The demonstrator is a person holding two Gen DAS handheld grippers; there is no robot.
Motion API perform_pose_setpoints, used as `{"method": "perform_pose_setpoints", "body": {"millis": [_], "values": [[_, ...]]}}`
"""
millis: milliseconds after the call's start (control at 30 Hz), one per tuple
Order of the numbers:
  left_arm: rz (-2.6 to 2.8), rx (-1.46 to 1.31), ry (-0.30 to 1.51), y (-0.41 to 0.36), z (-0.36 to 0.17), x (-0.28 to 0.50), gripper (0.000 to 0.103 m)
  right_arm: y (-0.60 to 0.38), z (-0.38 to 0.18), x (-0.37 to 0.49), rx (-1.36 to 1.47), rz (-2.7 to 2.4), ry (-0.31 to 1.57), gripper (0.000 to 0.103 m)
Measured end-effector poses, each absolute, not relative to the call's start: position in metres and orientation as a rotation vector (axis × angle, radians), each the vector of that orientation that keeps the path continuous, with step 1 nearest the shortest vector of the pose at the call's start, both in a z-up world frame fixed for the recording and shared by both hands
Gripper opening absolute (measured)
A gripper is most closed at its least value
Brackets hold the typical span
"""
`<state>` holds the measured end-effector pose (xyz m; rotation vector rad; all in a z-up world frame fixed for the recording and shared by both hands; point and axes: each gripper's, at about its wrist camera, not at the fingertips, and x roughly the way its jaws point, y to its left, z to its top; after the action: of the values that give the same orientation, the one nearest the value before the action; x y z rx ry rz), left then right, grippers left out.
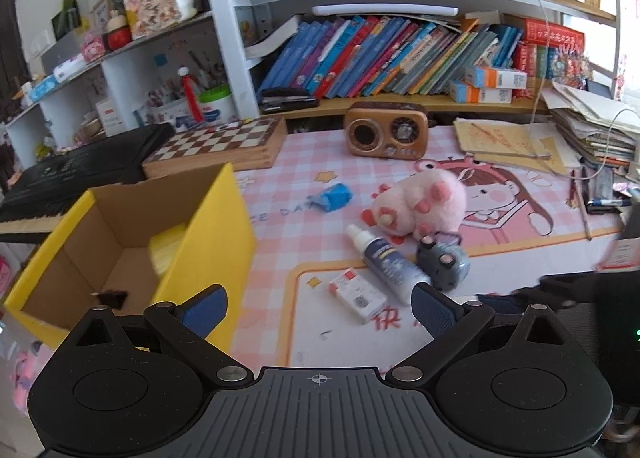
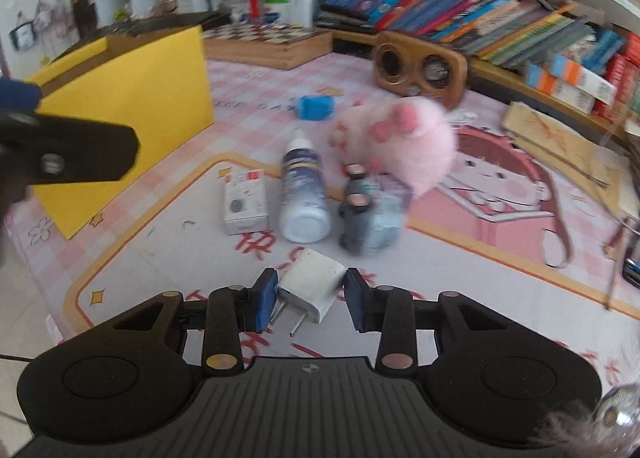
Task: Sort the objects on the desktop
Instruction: 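Grasp the white charger plug with the right gripper while the left gripper grasps the small white-red box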
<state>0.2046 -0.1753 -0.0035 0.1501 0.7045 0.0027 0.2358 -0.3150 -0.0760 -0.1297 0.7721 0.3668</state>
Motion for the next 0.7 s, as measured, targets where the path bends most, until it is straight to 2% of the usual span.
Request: {"method": "perform_pose_setpoints", "body": {"millis": [233,400,633,700], "values": [[-0.006,0.054,0.782,-0.177,-0.037,0.238,0.097,-0.347,-0.062,0.222,-0.08,0.272,0.786,0.034],[0.003,0.057,0.843,-0.176,-0.067,0.265,0.077,-0.357,-0.063,0.217,-0.082,0.264,0.807,0.034],[0.007,0.038,0.877,-0.179,-0.087,0.29,0.065,-0.366,-0.063,0.217,-0.067,0.256,0.82,0.034],[0.004,0.046,0.887,-0.182,-0.091,0.294,0.057,-0.368,-0.063,0.218,-0.06,0.254,0.824,0.034]]}}
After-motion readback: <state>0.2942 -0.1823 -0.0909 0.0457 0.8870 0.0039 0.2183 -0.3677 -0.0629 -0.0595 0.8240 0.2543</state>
